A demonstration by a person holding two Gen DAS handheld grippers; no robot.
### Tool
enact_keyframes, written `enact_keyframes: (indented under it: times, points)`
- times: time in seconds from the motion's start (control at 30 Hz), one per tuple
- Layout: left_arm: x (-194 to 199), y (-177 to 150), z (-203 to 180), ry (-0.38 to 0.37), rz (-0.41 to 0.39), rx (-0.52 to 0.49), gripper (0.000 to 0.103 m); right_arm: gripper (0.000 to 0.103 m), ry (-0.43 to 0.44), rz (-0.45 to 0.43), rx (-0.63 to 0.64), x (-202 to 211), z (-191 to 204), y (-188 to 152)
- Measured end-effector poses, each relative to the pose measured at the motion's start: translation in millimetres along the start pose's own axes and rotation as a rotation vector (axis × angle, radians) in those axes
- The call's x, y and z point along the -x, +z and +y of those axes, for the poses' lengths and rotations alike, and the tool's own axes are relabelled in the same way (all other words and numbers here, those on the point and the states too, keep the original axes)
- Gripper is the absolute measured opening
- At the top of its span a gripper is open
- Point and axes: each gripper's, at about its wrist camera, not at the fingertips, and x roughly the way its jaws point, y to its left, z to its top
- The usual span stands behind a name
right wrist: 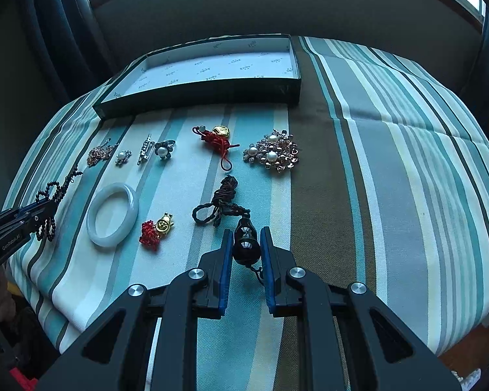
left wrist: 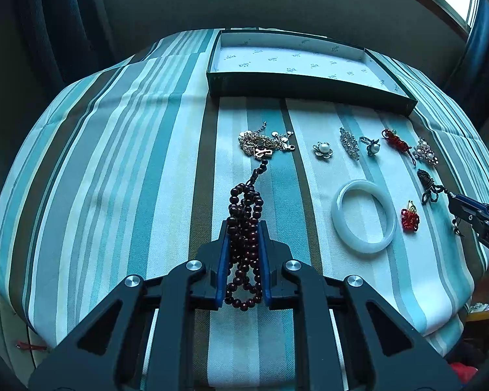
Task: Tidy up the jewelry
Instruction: 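Carry both held items into the white tray and open both tools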
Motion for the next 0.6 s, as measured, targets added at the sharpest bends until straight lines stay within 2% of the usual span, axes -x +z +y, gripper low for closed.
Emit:
enact_keyframes:
  times: [0.6]
  points:
    - [15,51,-19,-0.031,-0.088,-0.036,0.016,0.017,0.017,-0.143,0.017,33,5,50]
